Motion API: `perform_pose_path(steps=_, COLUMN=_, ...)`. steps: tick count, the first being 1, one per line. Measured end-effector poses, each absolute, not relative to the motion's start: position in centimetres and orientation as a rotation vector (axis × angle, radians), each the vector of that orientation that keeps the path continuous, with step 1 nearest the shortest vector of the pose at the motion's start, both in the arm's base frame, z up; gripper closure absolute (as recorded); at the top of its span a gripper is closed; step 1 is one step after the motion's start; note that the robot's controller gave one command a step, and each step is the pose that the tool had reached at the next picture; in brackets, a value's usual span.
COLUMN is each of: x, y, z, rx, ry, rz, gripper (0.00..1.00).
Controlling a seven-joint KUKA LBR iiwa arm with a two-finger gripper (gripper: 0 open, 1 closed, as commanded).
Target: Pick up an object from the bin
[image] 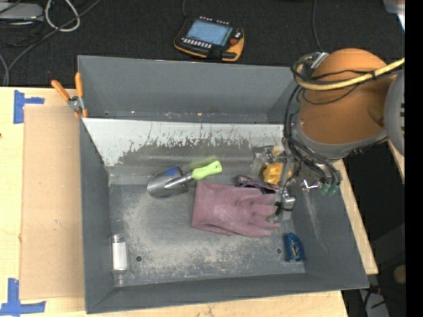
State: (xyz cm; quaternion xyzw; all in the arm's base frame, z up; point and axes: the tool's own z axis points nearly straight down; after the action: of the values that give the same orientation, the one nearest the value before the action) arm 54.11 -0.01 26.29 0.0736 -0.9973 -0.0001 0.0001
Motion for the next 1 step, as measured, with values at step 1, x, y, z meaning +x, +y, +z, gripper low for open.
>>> perform_pose_path(steps=1, x=50.25, y=3.08, z=18.04, rx=-0.38, ry=-3.105, rz=-0.002, gripper=1.0)
